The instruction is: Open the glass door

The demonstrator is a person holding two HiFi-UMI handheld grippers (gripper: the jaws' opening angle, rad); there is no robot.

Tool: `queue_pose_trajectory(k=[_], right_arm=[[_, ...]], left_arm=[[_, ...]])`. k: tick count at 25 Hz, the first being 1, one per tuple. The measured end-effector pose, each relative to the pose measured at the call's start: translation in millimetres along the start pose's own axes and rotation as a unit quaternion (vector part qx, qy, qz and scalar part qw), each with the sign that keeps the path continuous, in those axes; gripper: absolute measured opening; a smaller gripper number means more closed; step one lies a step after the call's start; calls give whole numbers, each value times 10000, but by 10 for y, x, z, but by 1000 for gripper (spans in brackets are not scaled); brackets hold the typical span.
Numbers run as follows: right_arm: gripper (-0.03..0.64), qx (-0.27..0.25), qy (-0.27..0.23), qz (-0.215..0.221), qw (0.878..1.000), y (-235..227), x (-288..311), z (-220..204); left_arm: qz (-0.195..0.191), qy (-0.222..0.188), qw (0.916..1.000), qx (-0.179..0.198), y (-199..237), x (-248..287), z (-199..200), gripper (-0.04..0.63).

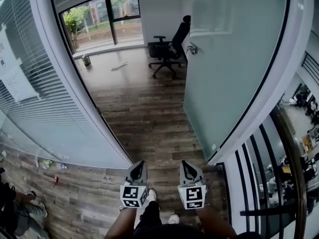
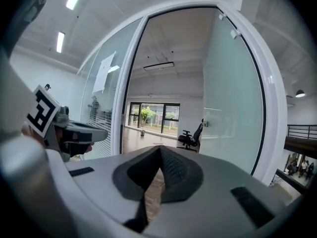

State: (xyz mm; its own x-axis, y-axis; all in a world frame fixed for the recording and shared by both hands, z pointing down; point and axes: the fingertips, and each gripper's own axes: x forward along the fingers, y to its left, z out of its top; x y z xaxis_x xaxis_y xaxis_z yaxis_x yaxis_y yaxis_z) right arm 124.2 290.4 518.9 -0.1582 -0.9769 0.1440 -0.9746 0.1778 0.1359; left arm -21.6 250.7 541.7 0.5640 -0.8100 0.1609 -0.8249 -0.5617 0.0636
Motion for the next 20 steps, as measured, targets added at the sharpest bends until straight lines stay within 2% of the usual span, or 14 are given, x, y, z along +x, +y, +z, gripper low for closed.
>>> queue_pose_trajectory(k=[3, 9, 20], right_arm=[[14, 66, -58, -18, 10000, 38, -235, -7], [14, 149, -230, -80, 9996, 3, -550, 45], [14, 300, -234, -302, 9988, -170, -883, -62]], left_arm=[[86, -122, 9998, 95, -127, -236, -47, 3], [104, -293, 9992, 260, -340, -490, 116, 3], [251, -275, 9993, 63, -654, -671, 34, 3]])
